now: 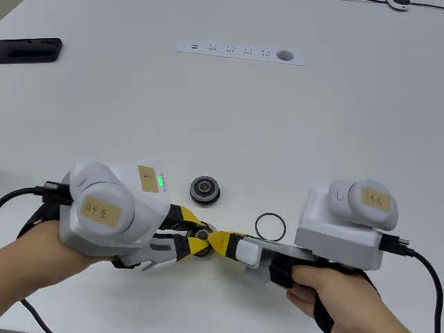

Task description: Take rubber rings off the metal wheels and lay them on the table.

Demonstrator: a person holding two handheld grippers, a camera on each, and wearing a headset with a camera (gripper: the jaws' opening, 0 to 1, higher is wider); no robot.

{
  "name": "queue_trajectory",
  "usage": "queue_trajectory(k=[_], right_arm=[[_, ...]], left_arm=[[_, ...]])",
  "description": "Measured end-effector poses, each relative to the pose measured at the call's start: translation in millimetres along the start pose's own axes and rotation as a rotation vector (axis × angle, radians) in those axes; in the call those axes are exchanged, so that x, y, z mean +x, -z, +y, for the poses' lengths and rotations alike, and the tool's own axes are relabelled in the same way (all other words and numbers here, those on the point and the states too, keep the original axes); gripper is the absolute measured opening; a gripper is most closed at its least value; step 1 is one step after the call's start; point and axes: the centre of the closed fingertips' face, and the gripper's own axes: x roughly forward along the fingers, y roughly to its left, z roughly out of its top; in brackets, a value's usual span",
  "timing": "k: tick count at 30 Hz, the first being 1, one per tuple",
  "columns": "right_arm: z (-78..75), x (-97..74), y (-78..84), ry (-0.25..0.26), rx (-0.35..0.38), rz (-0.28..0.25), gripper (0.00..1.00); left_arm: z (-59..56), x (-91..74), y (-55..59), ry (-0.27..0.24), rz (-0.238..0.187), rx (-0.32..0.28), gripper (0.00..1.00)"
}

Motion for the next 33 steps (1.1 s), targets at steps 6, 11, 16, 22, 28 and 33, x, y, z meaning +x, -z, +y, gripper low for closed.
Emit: queue_trajectory(k=[6,11,16,22,28,33], right_arm=[[-0.4,0.1,-0.9,0.000,0.011,-0.005,0.02],[-0.1,1.1,-0.4,-0.004,0.025,-0.002,0.02],[5.1,2.9,-1.8,-0.022,0.037,-0.007,0.02],[15.1,3.8,-6.3,-0.057,0.063,-0.024,0.02],[12.3,-4.6,-18.9,-0.056,0.085,-0.068,0.02],[-5.2,-19.0,-35.2,-0.019,0.123,-0.128,0.02]], left_arm=[[-0.1,0.3,0.2,0.003,0.000,0.004,0.13],[-0.9,-1.1,-1.0,-0.002,-0.009,0.020,0.14],[4.3,-17.4,-11.0,-0.027,-0.071,0.004,0.15],[25.6,-45.1,-8.2,-0.105,-0.097,-0.044,0.20],[32.9,-54.4,4.2,-0.134,-0.073,-0.075,0.21],[31.2,-54.2,2.6,-0.137,-0.088,-0.097,0.24]])
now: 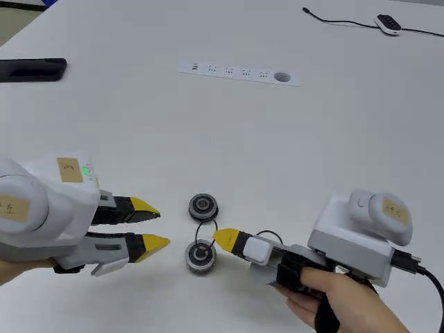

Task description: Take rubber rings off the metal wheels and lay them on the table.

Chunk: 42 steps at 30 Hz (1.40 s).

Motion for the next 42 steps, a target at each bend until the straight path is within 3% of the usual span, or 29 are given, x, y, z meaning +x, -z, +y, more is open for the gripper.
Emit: queue_trajectory(k=[6,11,15,27,34,40,42], right_arm=[[-36.5,-21.4,-10.3,0.102,0.028,-0.043,0.02],[-55.8,-35.7,-15.3,0.146,0.061,-0.080,0.02],[-64.3,-40.3,-14.9,0.175,0.070,-0.081,0.02],[-77.4,-46.2,-13.5,0.230,0.083,-0.089,0.04],[-84.1,-50.9,-21.3,0.266,0.068,-0.119,0.07],[-78.9,-56.0,-31.8,0.251,0.074,-0.158,0.07],[-69.4,-54.9,-44.2,0.200,0.000,-0.214,0.07]], left_arm=[[-5.1,4.5,-18.0,0.000,-0.073,-0.029,0.25],[-5.8,4.8,-23.0,-0.006,-0.091,-0.023,0.25],[-4.7,3.5,-24.4,-0.011,-0.099,-0.028,0.24],[-4.6,-0.3,-24.0,-0.020,-0.104,-0.029,0.23],[-4.6,1.4,-21.2,-0.021,-0.091,-0.025,0.23],[-3.3,3.7,-21.9,-0.015,-0.095,-0.031,0.23],[-1.3,5.8,-23.1,-0.013,-0.094,-0.027,0.23]])
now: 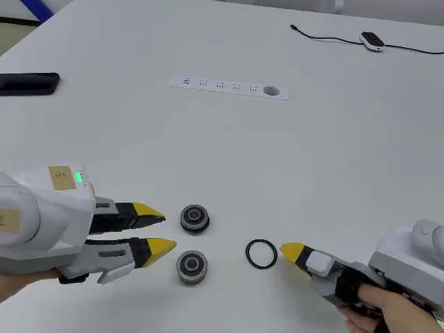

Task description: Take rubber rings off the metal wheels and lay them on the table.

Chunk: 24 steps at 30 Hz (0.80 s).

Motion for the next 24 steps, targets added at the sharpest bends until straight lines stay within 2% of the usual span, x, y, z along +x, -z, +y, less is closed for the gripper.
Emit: queue_trajectory(k=[2,6,8,9,10,14,16,17,18,24], right_arm=[[12.0,-0.8,-5.9,-0.054,-0.045,-0.025,0.07],[24.9,3.1,-5.4,-0.099,-0.053,-0.006,0.09],[30.2,6.2,-2.4,-0.119,-0.082,0.012,0.09],[35.3,8.1,-1.7,-0.145,-0.134,0.014,0.09],[38.7,8.9,-0.2,-0.158,-0.156,0.022,0.09],[51.2,13.9,8.0,-0.207,-0.200,0.072,0.10],[54.1,16.5,9.2,-0.220,-0.164,0.089,0.10],[57.4,17.4,12.0,-0.234,-0.115,0.113,0.10],[60.0,18.0,12.5,-0.250,-0.104,0.118,0.09],[63.0,24.5,11.7,-0.268,-0.079,0.127,0.04]], left_arm=[[2.2,2.6,-0.7,0.005,0.003,0.004,0.23],[7.9,8.7,-2.6,0.010,0.007,0.013,0.22],[11.0,13.6,-3.5,0.020,0.012,0.019,0.21],[12.1,17.0,-4.2,0.031,0.015,0.022,0.20],[13.3,19.2,-4.9,0.035,0.015,0.024,0.20],[20.1,33.1,-5.8,0.054,0.027,0.039,0.20],[22.2,38.1,-4.4,0.063,0.042,0.051,0.20],[24.0,41.3,-4.0,0.065,0.048,0.062,0.20],[25.1,43.4,-3.7,0.068,0.050,0.063,0.20],[31.6,55.5,0.8,0.085,0.071,0.072,0.18]])
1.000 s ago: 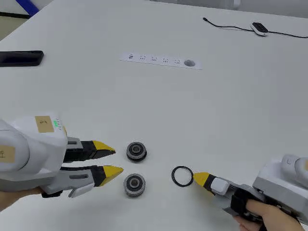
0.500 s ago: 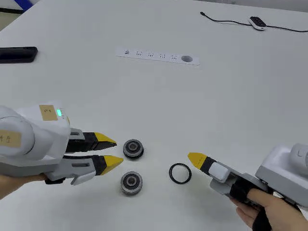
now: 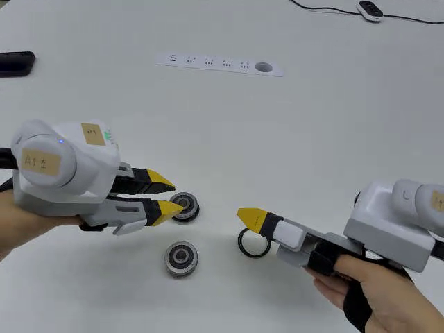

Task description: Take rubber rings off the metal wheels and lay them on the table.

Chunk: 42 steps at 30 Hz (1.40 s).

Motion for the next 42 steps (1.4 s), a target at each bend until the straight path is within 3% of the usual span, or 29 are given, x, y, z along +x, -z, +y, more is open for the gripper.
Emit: queue_trajectory(k=[12,25,28,30,35,42], right_arm=[[6.0,8.5,4.7,-0.033,0.026,0.018,0.05],[6.5,18.1,8.0,-0.043,0.046,0.037,0.06],[8.5,23.7,11.0,-0.049,0.035,0.051,0.09],[9.8,28.1,12.6,-0.059,0.022,0.057,0.11],[12.9,38.1,15.6,-0.077,0.007,0.072,0.26],[7.0,51.3,17.4,-0.070,0.049,0.092,0.37]], left_arm=[[-1.2,14.0,5.7,0.032,0.043,0.028,0.18],[-2.9,16.6,10.2,0.055,0.056,0.010,0.14],[-2.5,16.7,10.2,0.055,0.056,0.008,0.14],[-1.0,17.0,9.8,0.049,0.065,-0.024,0.13],[-2.1,17.1,10.0,0.055,0.081,-0.007,0.13],[-2.8,17.1,10.2,0.065,0.089,0.010,0.13]])
